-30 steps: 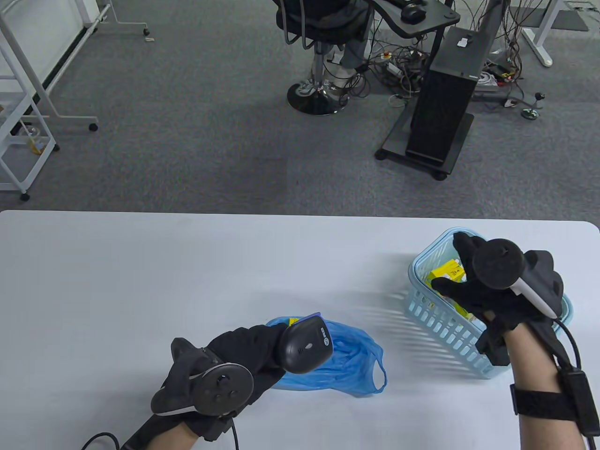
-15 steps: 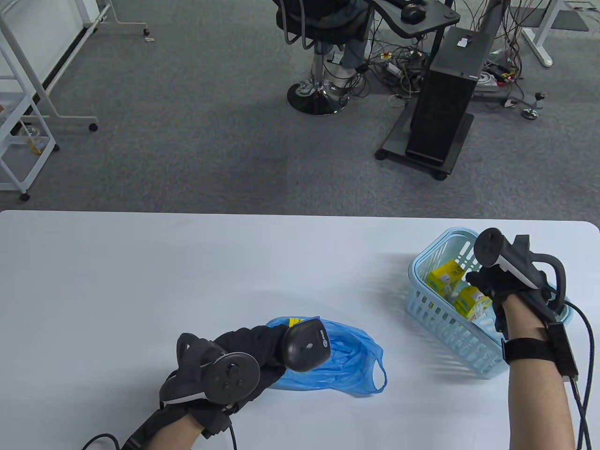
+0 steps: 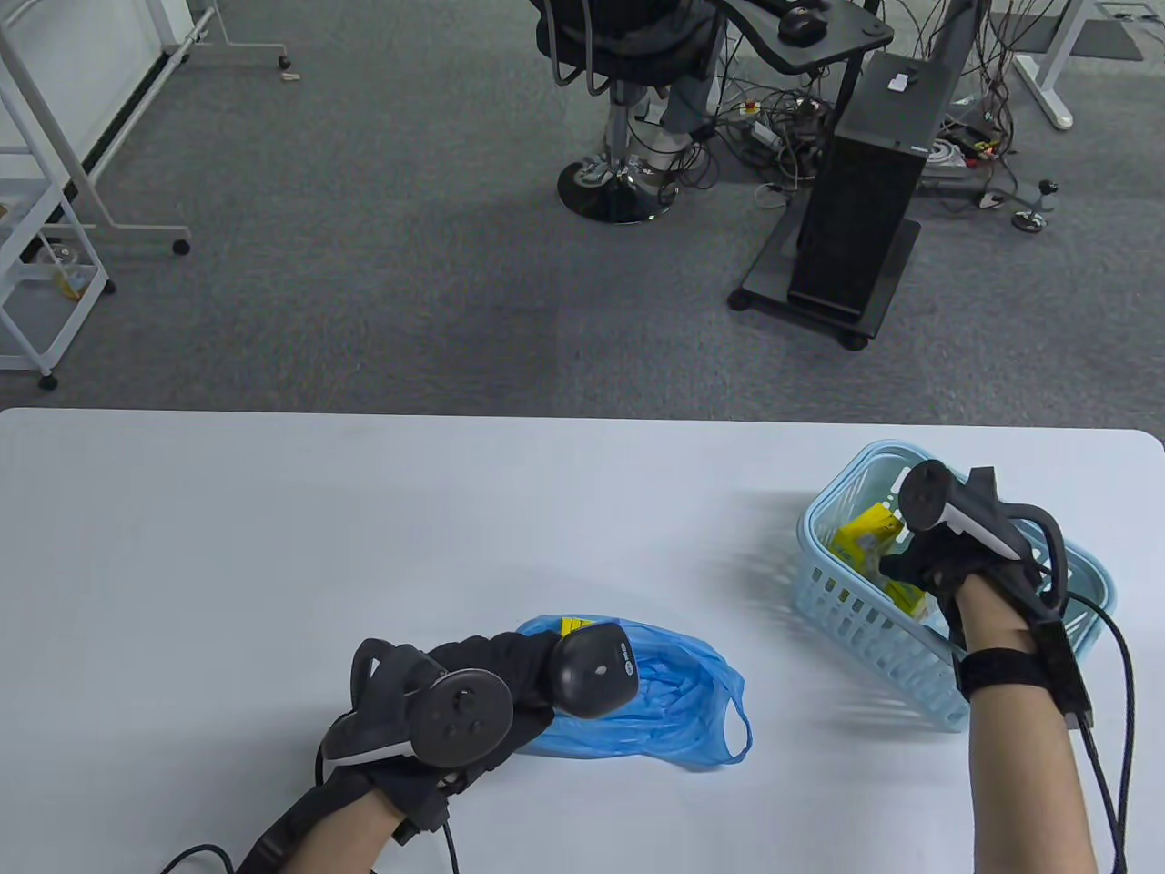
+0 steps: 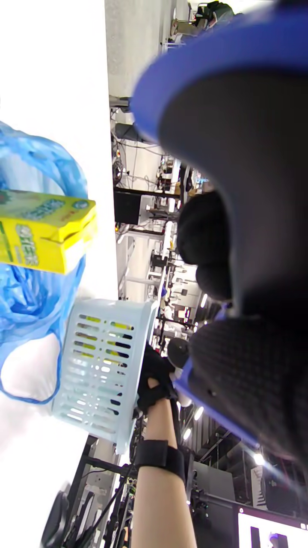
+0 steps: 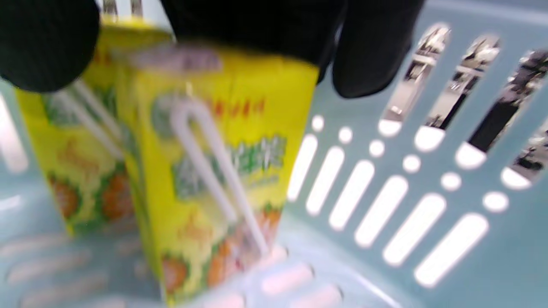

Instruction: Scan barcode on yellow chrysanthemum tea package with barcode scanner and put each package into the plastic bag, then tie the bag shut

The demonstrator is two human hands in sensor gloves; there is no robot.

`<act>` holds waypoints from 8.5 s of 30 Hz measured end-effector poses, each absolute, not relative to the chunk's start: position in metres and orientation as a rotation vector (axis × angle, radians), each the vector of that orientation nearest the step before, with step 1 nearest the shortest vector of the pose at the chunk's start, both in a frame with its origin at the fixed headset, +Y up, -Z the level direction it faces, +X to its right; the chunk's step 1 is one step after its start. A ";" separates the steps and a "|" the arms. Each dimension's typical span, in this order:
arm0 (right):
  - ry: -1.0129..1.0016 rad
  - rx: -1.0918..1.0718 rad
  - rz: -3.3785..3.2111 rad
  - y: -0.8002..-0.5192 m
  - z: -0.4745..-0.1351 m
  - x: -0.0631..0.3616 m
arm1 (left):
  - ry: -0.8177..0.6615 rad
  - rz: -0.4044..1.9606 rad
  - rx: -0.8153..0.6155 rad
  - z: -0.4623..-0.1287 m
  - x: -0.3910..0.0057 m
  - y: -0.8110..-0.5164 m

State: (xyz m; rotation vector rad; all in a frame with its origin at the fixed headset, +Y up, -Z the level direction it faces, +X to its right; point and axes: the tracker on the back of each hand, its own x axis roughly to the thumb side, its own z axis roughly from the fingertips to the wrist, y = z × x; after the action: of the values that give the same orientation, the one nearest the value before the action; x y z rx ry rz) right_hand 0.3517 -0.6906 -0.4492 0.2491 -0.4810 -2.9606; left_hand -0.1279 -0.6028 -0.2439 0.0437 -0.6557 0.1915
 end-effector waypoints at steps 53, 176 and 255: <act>0.342 -0.246 -3.355 -0.556 -0.301 0.215 | -0.769 0.253 0.138 -0.230 -0.118 -0.596; 0.167 -0.396 -3.466 -0.600 -0.298 0.196 | -0.674 0.296 0.087 -0.250 -0.142 -0.596; -0.427 0.230 -3.000 -0.593 -0.441 0.306 | -0.650 0.325 0.063 -0.256 -0.155 -0.590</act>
State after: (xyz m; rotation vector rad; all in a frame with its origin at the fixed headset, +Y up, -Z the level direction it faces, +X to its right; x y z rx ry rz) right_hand 0.3061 -0.5931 -0.4409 0.2298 -0.4266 -2.9995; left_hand -0.1555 -0.5904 -0.2564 0.0626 -0.6503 0.3246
